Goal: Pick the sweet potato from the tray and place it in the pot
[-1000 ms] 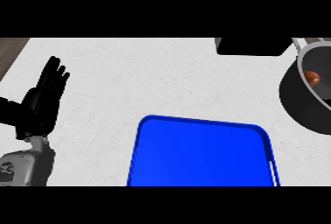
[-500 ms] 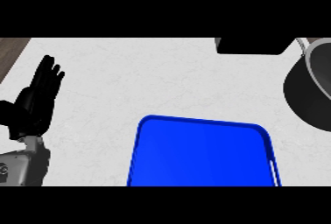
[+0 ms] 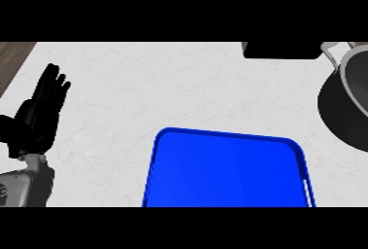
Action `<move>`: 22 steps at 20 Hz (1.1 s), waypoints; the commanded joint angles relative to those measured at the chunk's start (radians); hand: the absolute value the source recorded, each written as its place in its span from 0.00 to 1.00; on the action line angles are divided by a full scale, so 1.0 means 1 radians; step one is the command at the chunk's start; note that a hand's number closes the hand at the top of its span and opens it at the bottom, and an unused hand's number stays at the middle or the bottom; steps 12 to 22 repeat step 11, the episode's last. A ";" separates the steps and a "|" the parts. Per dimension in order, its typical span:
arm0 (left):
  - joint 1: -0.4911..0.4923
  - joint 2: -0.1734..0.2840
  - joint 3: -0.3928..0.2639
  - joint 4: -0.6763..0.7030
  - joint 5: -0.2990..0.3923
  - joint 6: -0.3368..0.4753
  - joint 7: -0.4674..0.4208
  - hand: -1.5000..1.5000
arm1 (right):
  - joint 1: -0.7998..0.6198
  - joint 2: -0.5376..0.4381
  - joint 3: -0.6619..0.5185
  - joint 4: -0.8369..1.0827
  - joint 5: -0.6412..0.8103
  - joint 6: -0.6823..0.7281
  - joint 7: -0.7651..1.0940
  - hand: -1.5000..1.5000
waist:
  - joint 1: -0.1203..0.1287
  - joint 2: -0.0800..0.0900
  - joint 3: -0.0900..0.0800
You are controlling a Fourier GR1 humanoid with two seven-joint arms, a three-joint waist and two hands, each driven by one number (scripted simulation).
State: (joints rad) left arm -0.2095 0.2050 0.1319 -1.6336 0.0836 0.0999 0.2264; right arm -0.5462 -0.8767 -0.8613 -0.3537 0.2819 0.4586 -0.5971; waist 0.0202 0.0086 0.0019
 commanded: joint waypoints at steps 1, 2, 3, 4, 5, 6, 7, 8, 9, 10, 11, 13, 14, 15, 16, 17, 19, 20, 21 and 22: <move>-0.020 -0.037 -0.031 0.004 -0.031 0.035 -0.001 0.50 | 0.036 -0.066 -0.008 0.089 -0.010 0.062 -0.070 0.00 | 0.002 0.004 0.004; -0.008 -0.012 -0.006 0.046 -0.018 0.001 -0.042 0.50 | 0.019 -0.096 0.004 0.094 -0.004 0.075 -0.053 0.00 | 0.003 0.004 0.003; 0.014 -0.001 0.017 0.012 0.025 -0.023 -0.032 0.50 | 0.085 -0.088 -0.005 0.090 -0.004 0.085 -0.131 0.00 | 0.007 0.006 0.005; -0.012 -0.036 -0.016 0.024 -0.028 0.028 -0.045 0.50 | 0.068 -0.119 0.011 0.101 0.000 0.115 -0.085 0.00 | -0.001 0.003 0.003; -0.014 -0.017 -0.015 0.023 -0.020 0.008 -0.021 0.50 | 0.045 -0.107 0.018 0.101 0.008 0.065 -0.095 0.00 | 0.007 0.005 0.004; 0.020 -0.010 -0.009 -0.012 -0.003 -0.010 -0.018 0.50 | 0.039 -0.129 0.014 0.110 -0.004 0.109 -0.082 0.00 | 0.011 0.003 0.004; -0.017 -0.029 -0.027 -0.014 -0.027 0.032 0.032 0.50 | 0.054 -0.112 0.023 0.104 -0.001 0.097 -0.113 0.00 | 0.004 0.001 0.004; -0.025 -0.015 -0.019 -0.001 -0.036 0.027 0.010 0.50 | 0.086 -0.139 0.013 0.112 -0.006 0.119 -0.132 0.00 | 0.001 0.003 0.005; -0.052 -0.016 -0.016 0.016 -0.027 0.023 0.016 0.50 | 0.055 -0.144 0.022 0.116 -0.003 0.113 -0.104 0.00 | 0.004 0.005 0.005; 0.023 -0.017 -0.007 -0.019 0.005 -0.006 0.006 0.50 | 0.062 -0.148 0.015 0.124 -0.014 0.128 -0.107 0.00 | 0.010 0.002 0.004; -0.020 -0.013 -0.011 0.017 -0.012 0.002 0.005 0.50 | 0.054 -0.153 0.022 0.123 -0.011 0.124 -0.102 0.00 | 0.006 0.004 0.004; -0.020 -0.013 -0.011 0.017 -0.012 0.002 0.005 0.50 | 0.054 -0.153 0.022 0.123 -0.011 0.124 -0.102 0.00 | 0.006 0.004 0.004; -0.020 -0.013 -0.011 0.017 -0.012 0.002 0.005 0.50 | 0.054 -0.153 0.022 0.123 -0.011 0.124 -0.102 0.00 | 0.006 0.004 0.004; -0.020 -0.013 -0.011 0.017 -0.012 0.002 0.005 0.50 | 0.054 -0.153 0.022 0.123 -0.011 0.124 -0.102 0.00 | 0.006 0.004 0.004; -0.020 -0.013 -0.011 0.017 -0.012 0.002 0.005 0.50 | 0.054 -0.153 0.022 0.123 -0.011 0.124 -0.102 0.00 | 0.006 0.004 0.004; -0.020 -0.013 -0.011 0.017 -0.012 0.002 0.005 0.50 | 0.054 -0.153 0.022 0.123 -0.011 0.124 -0.102 0.00 | 0.006 0.004 0.004; -0.020 -0.013 -0.011 0.017 -0.012 0.002 0.005 0.50 | 0.054 -0.153 0.022 0.123 -0.011 0.124 -0.102 0.00 | 0.006 0.004 0.004; -0.020 -0.013 -0.011 0.017 -0.012 0.002 0.005 0.50 | 0.054 -0.153 0.022 0.123 -0.011 0.124 -0.102 0.00 | 0.006 0.004 0.004; -0.020 -0.013 -0.011 0.017 -0.012 0.002 0.005 0.50 | 0.054 -0.153 0.022 0.123 -0.011 0.124 -0.102 0.00 | 0.006 0.004 0.004; -0.020 -0.013 -0.011 0.017 -0.012 0.002 0.005 0.50 | 0.054 -0.153 0.022 0.123 -0.011 0.124 -0.102 0.00 | 0.006 0.004 0.004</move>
